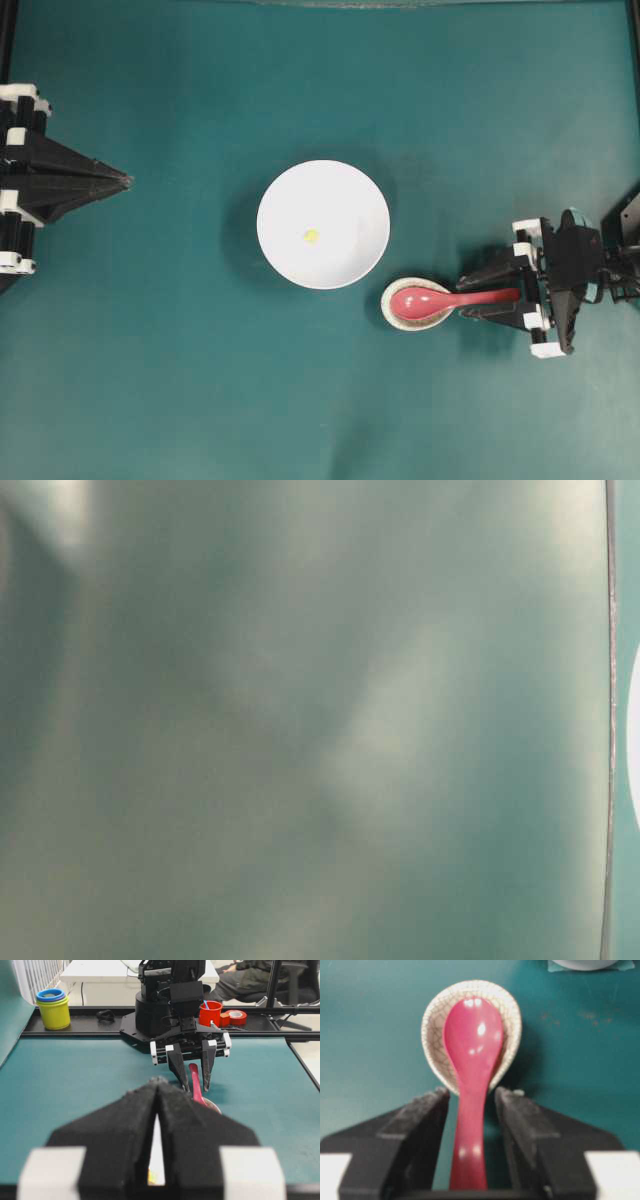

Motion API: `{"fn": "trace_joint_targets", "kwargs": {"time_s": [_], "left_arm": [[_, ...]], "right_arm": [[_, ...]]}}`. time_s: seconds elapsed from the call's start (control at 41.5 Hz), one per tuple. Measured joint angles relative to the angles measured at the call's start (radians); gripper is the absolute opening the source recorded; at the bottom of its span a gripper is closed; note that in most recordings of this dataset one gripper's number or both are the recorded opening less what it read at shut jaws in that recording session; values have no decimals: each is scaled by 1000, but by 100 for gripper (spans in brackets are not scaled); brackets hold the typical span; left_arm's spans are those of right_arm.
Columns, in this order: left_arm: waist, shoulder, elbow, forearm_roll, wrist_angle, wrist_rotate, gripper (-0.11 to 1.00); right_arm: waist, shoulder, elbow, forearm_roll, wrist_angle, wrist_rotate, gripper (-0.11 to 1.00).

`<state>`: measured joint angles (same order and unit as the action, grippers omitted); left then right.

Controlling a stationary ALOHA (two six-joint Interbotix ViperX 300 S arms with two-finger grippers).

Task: Scoop the yellow hexagonal prism block from the bowl with a spoon using the right arm.
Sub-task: 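Lower the right gripper onto the red spoon handle and close it, then lift the red spoon off the rest and swing it over the bowl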

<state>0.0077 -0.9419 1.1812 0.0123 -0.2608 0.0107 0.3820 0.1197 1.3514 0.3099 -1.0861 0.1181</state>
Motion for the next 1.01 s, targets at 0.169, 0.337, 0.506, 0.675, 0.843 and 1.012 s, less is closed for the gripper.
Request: {"fn": "trace_joint_targets", "kwargs": {"time_s": [0.169,0.337,0.506,0.675,0.843,1.012], "left_arm": [[0,2,2,0,2,0,0],[0,2,0,0,8,0,0],[-2,2,2,-2,8,0,0],[0,2,2,0,8,0,0],[0,2,2,0,20,0,0],[-2,2,2,0,25,0,0]], "right_arm": [[2,0,-2,0,0,-32,51],[2,0,-6,0,5,-60,51],[2,0,-6,-2,8,-61,51],[2,0,-8,0,6,-61,41],[2,-3,-6,0,6,-61,24],[0,-52,-5,0,8,-64,24]]}}
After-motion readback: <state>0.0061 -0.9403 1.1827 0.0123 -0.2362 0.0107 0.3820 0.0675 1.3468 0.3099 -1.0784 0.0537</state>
